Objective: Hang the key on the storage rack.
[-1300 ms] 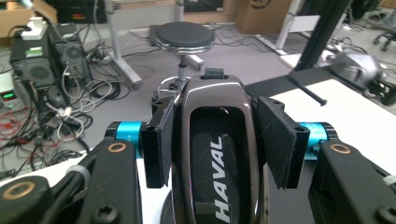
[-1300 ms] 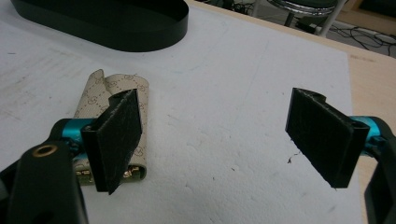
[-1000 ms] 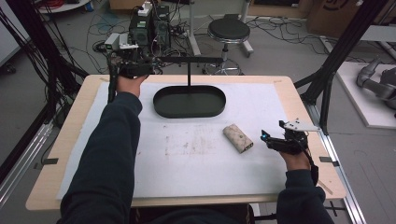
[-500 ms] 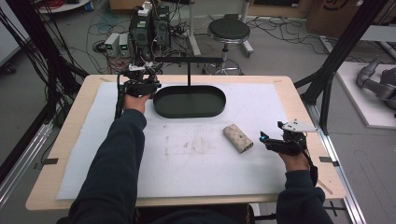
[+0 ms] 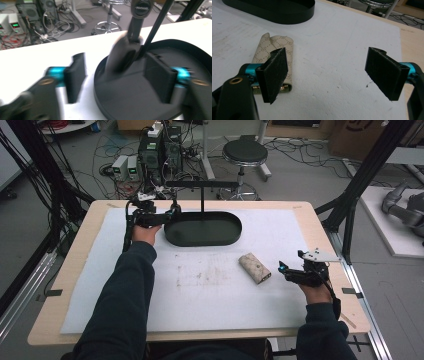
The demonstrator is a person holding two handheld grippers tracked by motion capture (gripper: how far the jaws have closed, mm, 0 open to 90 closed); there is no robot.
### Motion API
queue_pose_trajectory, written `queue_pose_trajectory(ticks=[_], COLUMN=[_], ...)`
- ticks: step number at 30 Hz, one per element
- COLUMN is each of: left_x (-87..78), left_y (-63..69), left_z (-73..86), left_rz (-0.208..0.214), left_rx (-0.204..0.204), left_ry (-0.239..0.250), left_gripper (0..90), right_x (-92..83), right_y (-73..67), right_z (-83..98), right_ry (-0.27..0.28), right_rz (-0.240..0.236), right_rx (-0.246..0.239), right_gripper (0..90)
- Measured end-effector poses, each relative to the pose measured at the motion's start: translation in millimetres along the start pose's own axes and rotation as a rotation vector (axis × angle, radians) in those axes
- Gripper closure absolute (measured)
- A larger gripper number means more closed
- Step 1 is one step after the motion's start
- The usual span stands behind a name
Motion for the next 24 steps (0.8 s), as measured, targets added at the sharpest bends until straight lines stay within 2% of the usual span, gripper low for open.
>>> queue_pose_trajectory(ticks=[2,5,9,14,16,19,24], left_x=[-9.2,-29.9,-59.3,-89.9,-93.4,-102.4,-109.6], left_y=[0.3,4.6,7.9,-1.2,-3.9,-12.9,-15.3], left_z=[2.1,9.2,21.2,36.8,39.2,50.7,59.2], left_rz=[0.02,0.063,0.091,0.11,0.108,0.097,0.092], left_rx=[-0.001,0.032,0.065,0.099,0.094,0.054,0.064], left_ry=[0.018,0.078,0.13,0.211,0.213,0.227,0.249], left_gripper=[26.5,23.6,23.6,23.9,23.8,19.0,17.3], right_x=[0.5,1.9,4.5,5.5,5.3,4.7,5.5], right_y=[-1.0,-2.5,-3.8,-5.6,-5.7,-6.0,-7.2], right_z=[-0.3,-1.2,-1.6,-1.8,-2.1,-2.8,-2.4], right_ry=[-0.002,-0.002,-0.008,-0.016,-0.015,-0.011,-0.017], right_rz=[-0.002,-0.003,-0.008,-0.006,-0.003,-0.001,-0.004], right_rx=[-0.005,-0.007,-0.009,-0.015,-0.018,-0.019,-0.021], right_gripper=[18.9,19.0,19.0,19.0,19.0,19.0,19.0])
Point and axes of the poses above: each handheld gripper's, and its own axes: x roughly forward along the jaws, z roughly out of its underside, y roughly to its right, the point moved 2 cm from there along x, roughly forward along the jaws, and after that the axes turned 6 degrees about y, right-handed, at the moved point
